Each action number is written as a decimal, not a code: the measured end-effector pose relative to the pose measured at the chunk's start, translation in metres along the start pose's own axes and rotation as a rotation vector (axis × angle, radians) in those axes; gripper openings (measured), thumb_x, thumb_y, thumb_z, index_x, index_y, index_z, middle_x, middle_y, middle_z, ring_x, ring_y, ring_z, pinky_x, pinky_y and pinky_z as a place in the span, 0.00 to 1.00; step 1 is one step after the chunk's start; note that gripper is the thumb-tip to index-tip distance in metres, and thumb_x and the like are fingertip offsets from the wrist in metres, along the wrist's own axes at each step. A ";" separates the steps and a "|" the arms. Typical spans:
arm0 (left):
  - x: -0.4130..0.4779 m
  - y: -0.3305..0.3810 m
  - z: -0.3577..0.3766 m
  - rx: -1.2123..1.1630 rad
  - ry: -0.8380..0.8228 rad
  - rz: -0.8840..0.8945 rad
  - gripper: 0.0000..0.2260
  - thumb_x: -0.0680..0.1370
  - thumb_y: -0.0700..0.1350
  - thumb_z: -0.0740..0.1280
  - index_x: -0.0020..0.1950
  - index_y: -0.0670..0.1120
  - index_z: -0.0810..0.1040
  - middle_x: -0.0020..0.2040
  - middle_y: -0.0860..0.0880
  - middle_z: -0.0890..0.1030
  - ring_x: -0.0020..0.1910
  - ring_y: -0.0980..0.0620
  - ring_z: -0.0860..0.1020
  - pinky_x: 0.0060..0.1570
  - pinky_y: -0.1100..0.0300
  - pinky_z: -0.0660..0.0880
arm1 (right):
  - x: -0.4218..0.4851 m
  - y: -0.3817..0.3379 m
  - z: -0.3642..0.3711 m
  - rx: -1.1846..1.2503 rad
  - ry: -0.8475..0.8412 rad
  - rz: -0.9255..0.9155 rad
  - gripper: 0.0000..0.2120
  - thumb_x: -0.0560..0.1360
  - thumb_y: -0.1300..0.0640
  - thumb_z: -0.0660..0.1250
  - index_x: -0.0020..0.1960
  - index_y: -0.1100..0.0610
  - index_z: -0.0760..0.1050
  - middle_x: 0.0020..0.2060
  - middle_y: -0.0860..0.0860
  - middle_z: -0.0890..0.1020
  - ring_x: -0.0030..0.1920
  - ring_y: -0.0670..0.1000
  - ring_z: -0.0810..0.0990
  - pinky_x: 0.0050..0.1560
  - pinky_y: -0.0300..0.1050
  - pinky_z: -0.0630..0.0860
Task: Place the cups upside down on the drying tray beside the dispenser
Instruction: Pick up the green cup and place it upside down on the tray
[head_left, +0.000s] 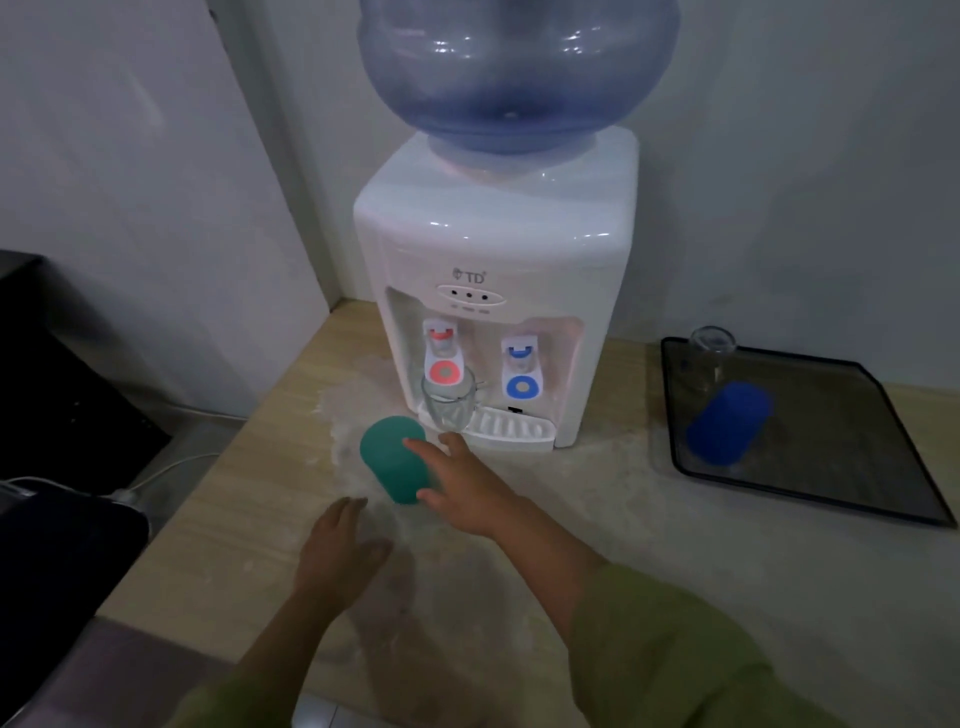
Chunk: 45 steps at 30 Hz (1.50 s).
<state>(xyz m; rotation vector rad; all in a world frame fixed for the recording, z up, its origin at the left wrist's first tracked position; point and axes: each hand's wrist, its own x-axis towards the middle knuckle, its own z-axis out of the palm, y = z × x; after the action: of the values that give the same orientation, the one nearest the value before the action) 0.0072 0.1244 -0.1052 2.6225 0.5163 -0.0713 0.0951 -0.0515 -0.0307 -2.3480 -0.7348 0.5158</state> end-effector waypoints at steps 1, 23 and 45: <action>0.003 -0.004 0.002 0.029 -0.032 0.002 0.32 0.71 0.55 0.70 0.71 0.45 0.65 0.72 0.44 0.67 0.70 0.44 0.67 0.68 0.49 0.67 | 0.005 -0.003 0.003 -0.015 -0.002 0.000 0.30 0.76 0.56 0.64 0.74 0.46 0.55 0.76 0.57 0.53 0.73 0.60 0.61 0.71 0.55 0.63; 0.015 0.111 0.002 -0.511 -0.034 0.294 0.33 0.69 0.52 0.74 0.70 0.48 0.66 0.69 0.48 0.72 0.62 0.55 0.72 0.56 0.60 0.72 | -0.056 0.060 -0.080 0.128 0.307 0.030 0.03 0.75 0.58 0.65 0.48 0.55 0.72 0.51 0.48 0.75 0.46 0.51 0.78 0.43 0.37 0.74; -0.009 0.379 0.038 -1.198 -0.268 0.241 0.25 0.68 0.48 0.75 0.58 0.53 0.65 0.56 0.50 0.75 0.57 0.49 0.78 0.54 0.44 0.80 | -0.196 0.183 -0.178 0.605 0.620 0.172 0.26 0.70 0.55 0.73 0.62 0.47 0.64 0.59 0.48 0.77 0.55 0.39 0.78 0.51 0.31 0.76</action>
<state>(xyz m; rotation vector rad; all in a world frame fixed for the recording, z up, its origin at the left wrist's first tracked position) 0.1404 -0.2075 0.0257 1.4454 0.0659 -0.0203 0.1048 -0.3698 0.0137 -1.8374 -0.0640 0.0393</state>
